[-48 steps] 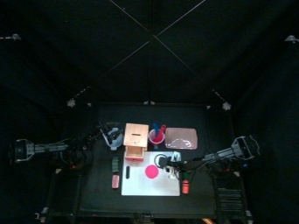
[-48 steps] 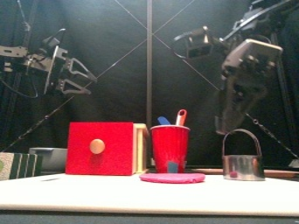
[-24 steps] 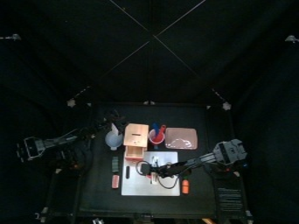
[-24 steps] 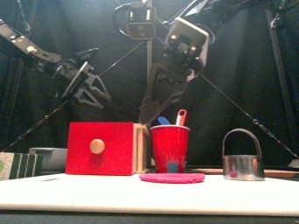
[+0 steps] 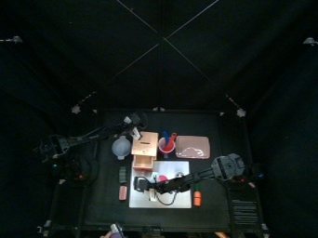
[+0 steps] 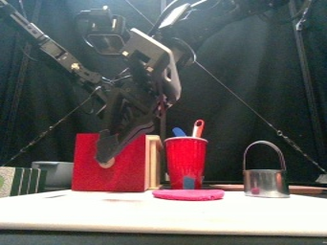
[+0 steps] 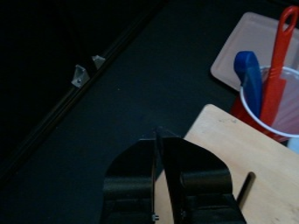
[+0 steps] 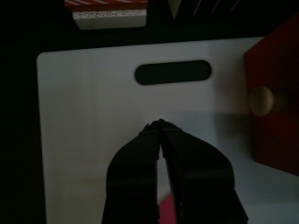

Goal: Get the cutter from the drawer then cut the dough then place the extra dough in the bowl
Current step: Shut the drawer

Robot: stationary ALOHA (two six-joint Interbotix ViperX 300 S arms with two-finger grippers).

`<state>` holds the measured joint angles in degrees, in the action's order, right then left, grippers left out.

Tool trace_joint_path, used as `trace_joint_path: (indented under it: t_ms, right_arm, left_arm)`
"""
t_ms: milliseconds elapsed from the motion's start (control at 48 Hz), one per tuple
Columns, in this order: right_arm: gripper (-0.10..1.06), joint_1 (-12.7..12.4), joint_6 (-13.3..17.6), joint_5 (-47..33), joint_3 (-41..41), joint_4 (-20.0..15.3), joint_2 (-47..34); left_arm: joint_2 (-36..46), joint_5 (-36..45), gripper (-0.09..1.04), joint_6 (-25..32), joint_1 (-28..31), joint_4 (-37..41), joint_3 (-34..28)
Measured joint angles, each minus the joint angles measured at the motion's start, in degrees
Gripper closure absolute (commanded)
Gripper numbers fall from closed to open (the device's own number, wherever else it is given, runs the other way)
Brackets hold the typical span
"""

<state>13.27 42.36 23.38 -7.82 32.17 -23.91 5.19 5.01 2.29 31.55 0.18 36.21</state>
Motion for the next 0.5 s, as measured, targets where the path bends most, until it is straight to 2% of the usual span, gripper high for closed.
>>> trace_joint_path:
  t_ms: [250,500]
  right_arm:
    - [0.78,-0.2,0.0,0.0,1.5,-0.2,-1.6]
    - [0.78,-2.1,-0.4,0.1,3.3,-0.1,-2.8]
  left_arm:
    - [-7.3,12.0,0.53,0.0,-0.1,8.0,-8.3]
    - [-12.7,18.1,0.53,0.0,-0.1,11.3,-14.2]
